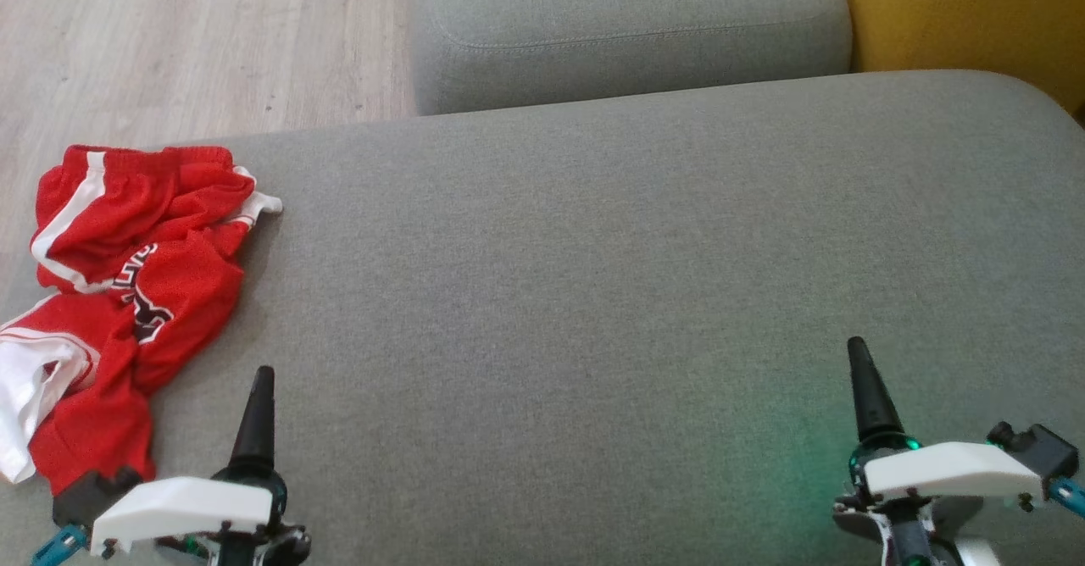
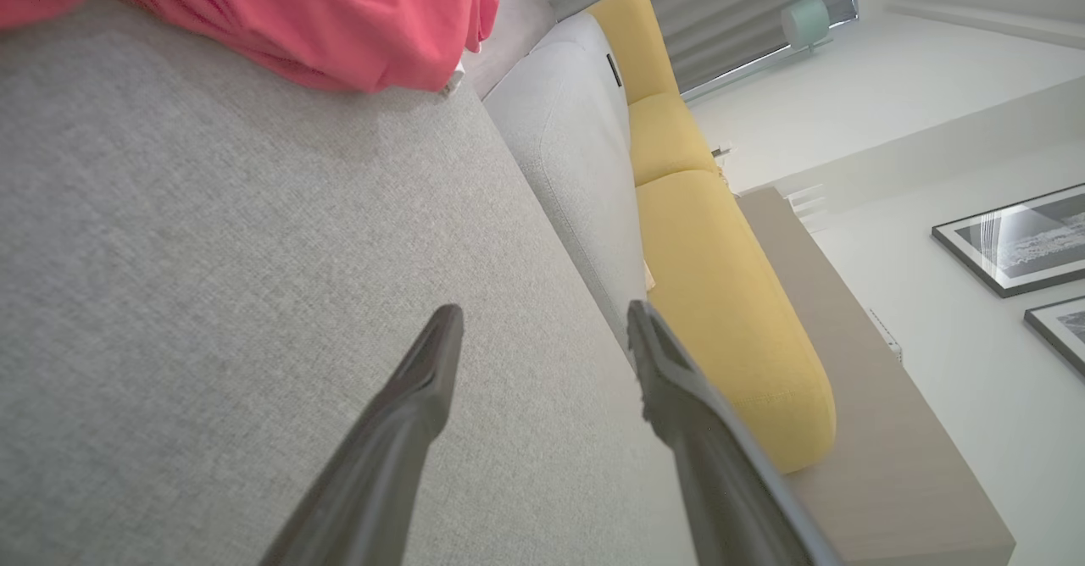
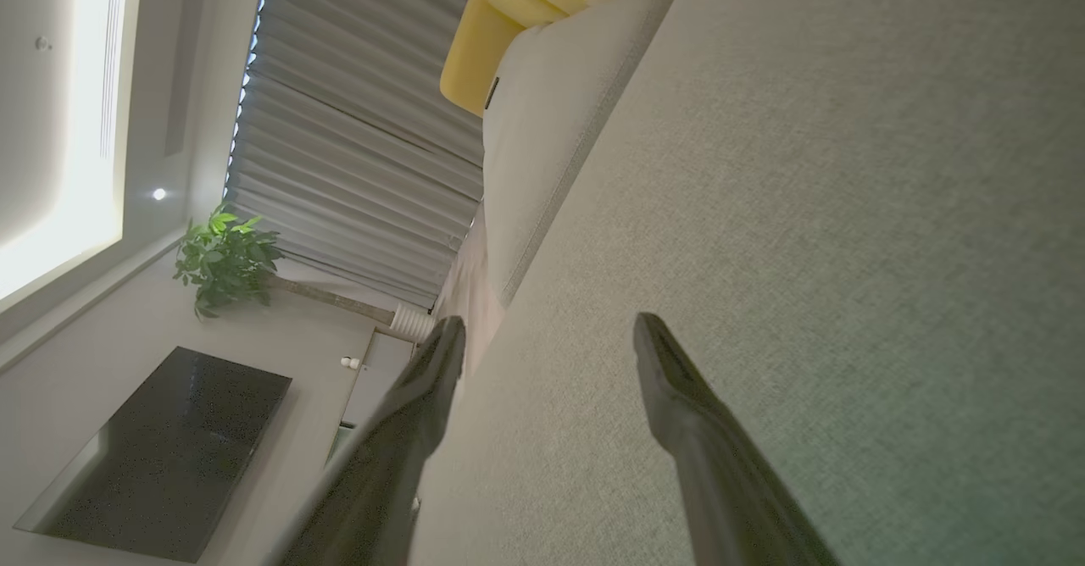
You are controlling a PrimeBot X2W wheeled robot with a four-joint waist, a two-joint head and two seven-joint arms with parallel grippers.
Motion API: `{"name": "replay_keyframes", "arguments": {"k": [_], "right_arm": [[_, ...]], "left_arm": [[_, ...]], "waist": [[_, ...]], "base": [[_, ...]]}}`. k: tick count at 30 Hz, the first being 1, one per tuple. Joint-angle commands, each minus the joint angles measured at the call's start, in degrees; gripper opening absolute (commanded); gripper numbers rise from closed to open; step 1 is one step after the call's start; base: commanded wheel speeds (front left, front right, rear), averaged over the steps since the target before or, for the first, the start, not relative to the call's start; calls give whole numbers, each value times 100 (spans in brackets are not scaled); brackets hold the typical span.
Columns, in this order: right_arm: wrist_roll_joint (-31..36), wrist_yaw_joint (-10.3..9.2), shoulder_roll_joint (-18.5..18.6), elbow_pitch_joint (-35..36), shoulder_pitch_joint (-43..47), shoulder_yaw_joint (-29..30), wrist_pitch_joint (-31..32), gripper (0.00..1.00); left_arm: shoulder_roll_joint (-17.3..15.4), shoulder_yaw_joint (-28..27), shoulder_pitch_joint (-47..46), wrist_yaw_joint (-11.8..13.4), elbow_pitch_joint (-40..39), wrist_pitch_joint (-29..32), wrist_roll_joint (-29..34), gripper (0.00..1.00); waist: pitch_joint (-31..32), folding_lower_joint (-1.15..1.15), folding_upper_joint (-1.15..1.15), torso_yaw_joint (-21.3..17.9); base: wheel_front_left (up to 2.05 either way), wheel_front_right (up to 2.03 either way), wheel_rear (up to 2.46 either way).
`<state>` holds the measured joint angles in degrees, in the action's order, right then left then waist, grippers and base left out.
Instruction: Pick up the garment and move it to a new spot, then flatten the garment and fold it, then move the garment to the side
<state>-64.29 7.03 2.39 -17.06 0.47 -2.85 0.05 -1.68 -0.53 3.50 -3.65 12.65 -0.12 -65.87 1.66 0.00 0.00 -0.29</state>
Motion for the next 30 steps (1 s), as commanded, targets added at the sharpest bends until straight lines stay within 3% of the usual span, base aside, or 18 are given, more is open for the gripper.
{"name": "replay_keyframes", "arguments": {"k": [1, 30], "right_arm": [[215, 15, 32, 249, -231, -107, -75, 100], [2193, 25, 34, 469, -136, -800, -548, 100]], "left_arm": [[-65, -18, -119, 26, -258, -70, 204, 100], [-83, 213, 203, 188, -787, -539, 2328, 100]], "waist": [[8, 0, 0, 1], [195, 0, 0, -6]], "base": [[0, 0, 0], [0, 0, 0]]}}
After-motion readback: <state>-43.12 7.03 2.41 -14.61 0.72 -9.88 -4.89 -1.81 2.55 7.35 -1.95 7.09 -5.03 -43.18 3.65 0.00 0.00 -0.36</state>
